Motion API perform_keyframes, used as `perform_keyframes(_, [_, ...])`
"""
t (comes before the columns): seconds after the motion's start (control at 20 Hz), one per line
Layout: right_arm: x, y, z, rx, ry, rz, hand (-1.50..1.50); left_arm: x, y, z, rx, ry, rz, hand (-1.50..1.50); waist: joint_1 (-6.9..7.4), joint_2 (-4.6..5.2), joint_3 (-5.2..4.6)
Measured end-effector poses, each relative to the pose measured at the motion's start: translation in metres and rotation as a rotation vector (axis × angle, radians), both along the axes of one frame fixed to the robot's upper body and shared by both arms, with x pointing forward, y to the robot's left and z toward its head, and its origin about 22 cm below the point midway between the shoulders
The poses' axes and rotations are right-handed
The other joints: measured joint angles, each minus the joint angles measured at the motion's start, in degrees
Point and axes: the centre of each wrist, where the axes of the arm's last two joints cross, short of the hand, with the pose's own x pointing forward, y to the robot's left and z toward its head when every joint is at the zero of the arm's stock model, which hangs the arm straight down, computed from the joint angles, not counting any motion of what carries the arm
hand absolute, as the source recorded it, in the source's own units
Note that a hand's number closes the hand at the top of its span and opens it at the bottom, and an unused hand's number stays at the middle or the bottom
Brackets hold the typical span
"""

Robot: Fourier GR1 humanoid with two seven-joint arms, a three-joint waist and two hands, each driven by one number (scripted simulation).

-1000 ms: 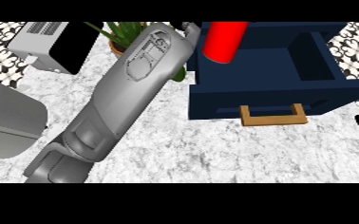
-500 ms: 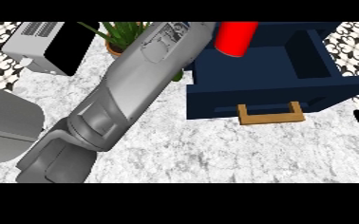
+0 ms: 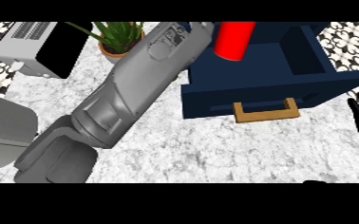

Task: Pick up the can, place it into the drawer and close the drawer

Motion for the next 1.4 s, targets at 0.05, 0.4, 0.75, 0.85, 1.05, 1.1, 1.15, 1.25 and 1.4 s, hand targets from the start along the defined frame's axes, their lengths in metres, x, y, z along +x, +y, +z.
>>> perform_keyframes(0.05, [-0.002, -0.001, 0.001, 0.000, 0.002, 0.001, -1.50, 0.001, 0.002, -0.005, 0.005, -0.002, 0.008, 1.50, -0.04, -0.02, 0.00])
perform_keyframes(0.4, [0.008, -0.001, 0.001, -0.001, -0.003, 0.010, -1.50, 0.005, 0.008, -0.027, 0.050, -0.016, 0.046, 1.50, -0.79, 0.23, 0.02])
perform_keyframes(0.75, [0.011, 0.002, 0.002, -0.006, -0.012, 0.018, -1.50, 0.005, 0.009, -0.040, 0.104, -0.046, 0.069, -1.50, -1.67, 0.44, 0.02])
perform_keyframes(0.85, [0.012, 0.004, 0.004, -0.011, -0.016, 0.029, -1.50, 0.006, 0.012, -0.047, 0.116, -0.043, 0.081, -1.50, -1.88, 0.54, 0.03])
perform_keyframes(1.05, [0.015, 0.005, 0.010, -0.015, -0.024, 0.034, -1.50, 0.006, 0.014, -0.052, 0.116, -0.046, 0.118, -1.50, -2.42, 0.68, 0.02])
perform_keyframes(1.1, [0.013, 0.006, 0.010, -0.014, -0.024, 0.032, -1.50, 0.007, 0.015, -0.053, 0.114, -0.044, 0.125, -1.50, -2.40, 0.66, 0.01])
perform_keyframes(1.15, [0.014, 0.006, 0.010, -0.016, -0.022, 0.037, -1.50, 0.007, 0.015, -0.053, 0.114, -0.045, 0.131, -1.50, -2.51, 0.69, 0.01])
perform_keyframes(1.25, [0.013, 0.006, 0.010, -0.015, -0.021, 0.038, -1.50, 0.007, 0.017, -0.059, 0.113, -0.044, 0.144, -1.50, -2.46, 0.67, 0.01])
perform_keyframes(1.4, [0.015, 0.009, 0.016, -0.016, -0.027, 0.048, -1.50, 0.005, 0.016, -0.061, 0.109, -0.050, 0.166, -1.50, -2.71, 0.70, 0.00])
